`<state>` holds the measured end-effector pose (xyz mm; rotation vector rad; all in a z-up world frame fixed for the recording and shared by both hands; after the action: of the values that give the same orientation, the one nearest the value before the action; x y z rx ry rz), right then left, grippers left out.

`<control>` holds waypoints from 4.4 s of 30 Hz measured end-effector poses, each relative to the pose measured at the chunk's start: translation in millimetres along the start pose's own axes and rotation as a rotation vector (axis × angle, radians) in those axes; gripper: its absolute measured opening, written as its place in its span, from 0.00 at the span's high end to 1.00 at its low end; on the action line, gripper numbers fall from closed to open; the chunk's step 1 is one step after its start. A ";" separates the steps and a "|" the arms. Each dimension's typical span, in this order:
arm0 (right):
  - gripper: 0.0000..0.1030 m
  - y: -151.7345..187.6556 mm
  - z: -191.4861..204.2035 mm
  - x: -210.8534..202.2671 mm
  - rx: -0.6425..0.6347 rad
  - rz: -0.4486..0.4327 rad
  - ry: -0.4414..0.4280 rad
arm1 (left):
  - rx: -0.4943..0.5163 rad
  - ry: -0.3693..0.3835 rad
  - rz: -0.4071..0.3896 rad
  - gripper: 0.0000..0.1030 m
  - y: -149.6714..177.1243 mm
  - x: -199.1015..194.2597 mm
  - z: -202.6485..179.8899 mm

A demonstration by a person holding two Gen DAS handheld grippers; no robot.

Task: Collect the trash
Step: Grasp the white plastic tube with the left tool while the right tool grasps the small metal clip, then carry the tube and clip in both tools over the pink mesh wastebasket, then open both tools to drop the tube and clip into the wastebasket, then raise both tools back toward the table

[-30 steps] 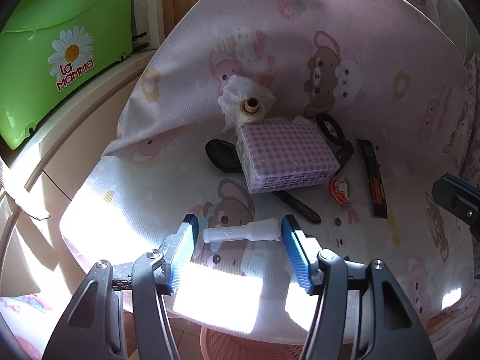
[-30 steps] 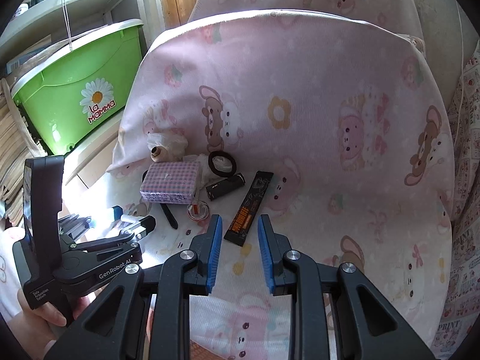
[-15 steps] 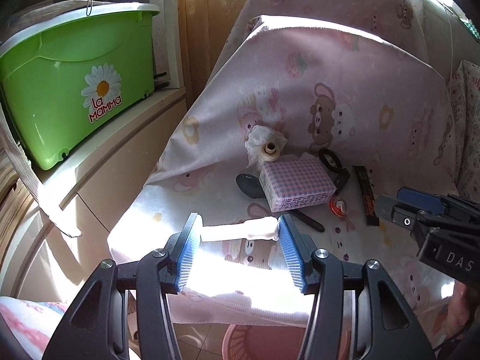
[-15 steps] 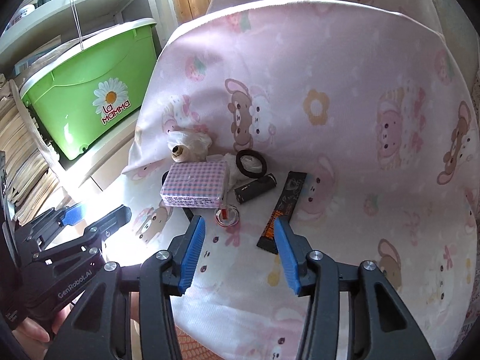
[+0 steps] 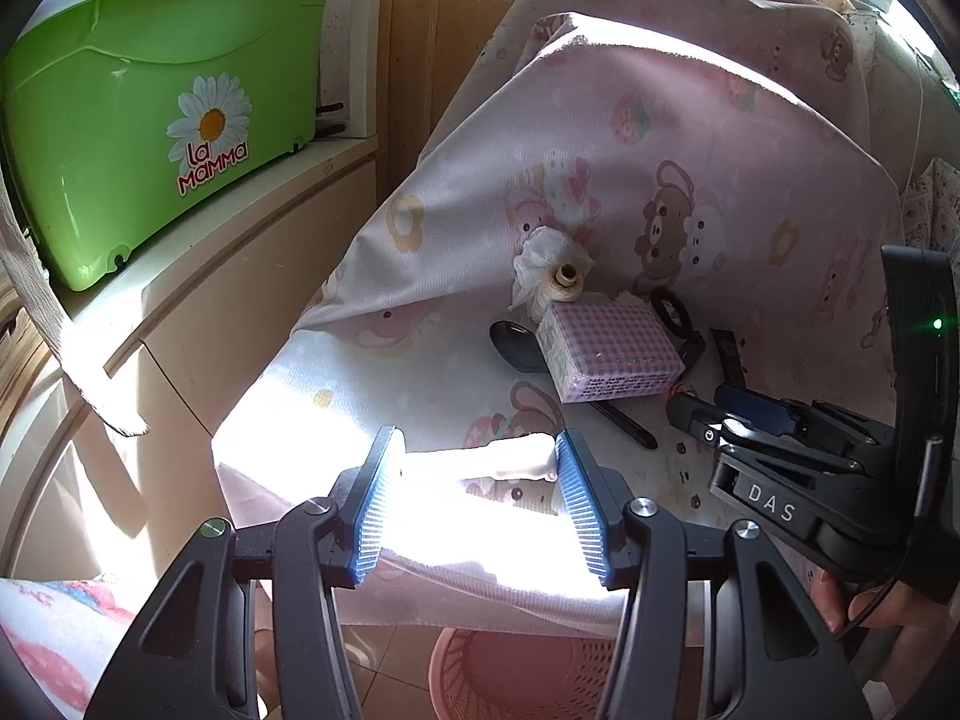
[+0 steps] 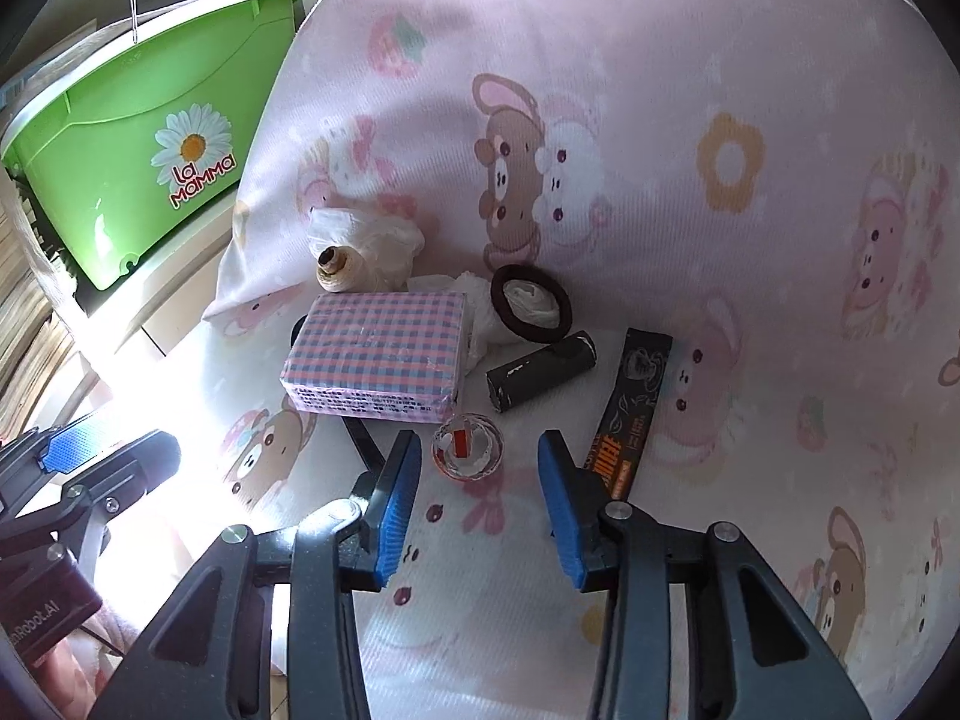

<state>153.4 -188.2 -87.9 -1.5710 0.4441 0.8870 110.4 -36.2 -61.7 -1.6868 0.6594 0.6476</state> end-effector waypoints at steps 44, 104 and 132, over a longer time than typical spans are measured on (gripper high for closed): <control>0.85 106.2 43.6 -98.6 0.112 0.053 -0.111 | 0.067 0.106 0.285 0.50 59.9 -12.2 5.8; 0.36 152.1 35.2 -30.9 0.058 0.186 0.133 | 0.086 -0.064 0.443 0.10 89.7 41.5 19.6; 0.30 101.1 37.1 -136.2 0.053 -0.153 0.190 | 0.046 -0.068 0.078 0.05 42.7 -31.9 23.9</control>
<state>-16.2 -201.0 -53.0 -1.6240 0.4714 0.6070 55.8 -18.1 -71.8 -1.5965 0.6891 0.7363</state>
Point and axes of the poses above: each gripper's, at about its wrist camera, not at the fingertips, and x roughly the way its jaws point, z to its left, y to its underside, the point moved 2 cm from there along x, roughly the way its jaws point, and after that the axes turned 8 degrees about -x, right-handed, at the moved point
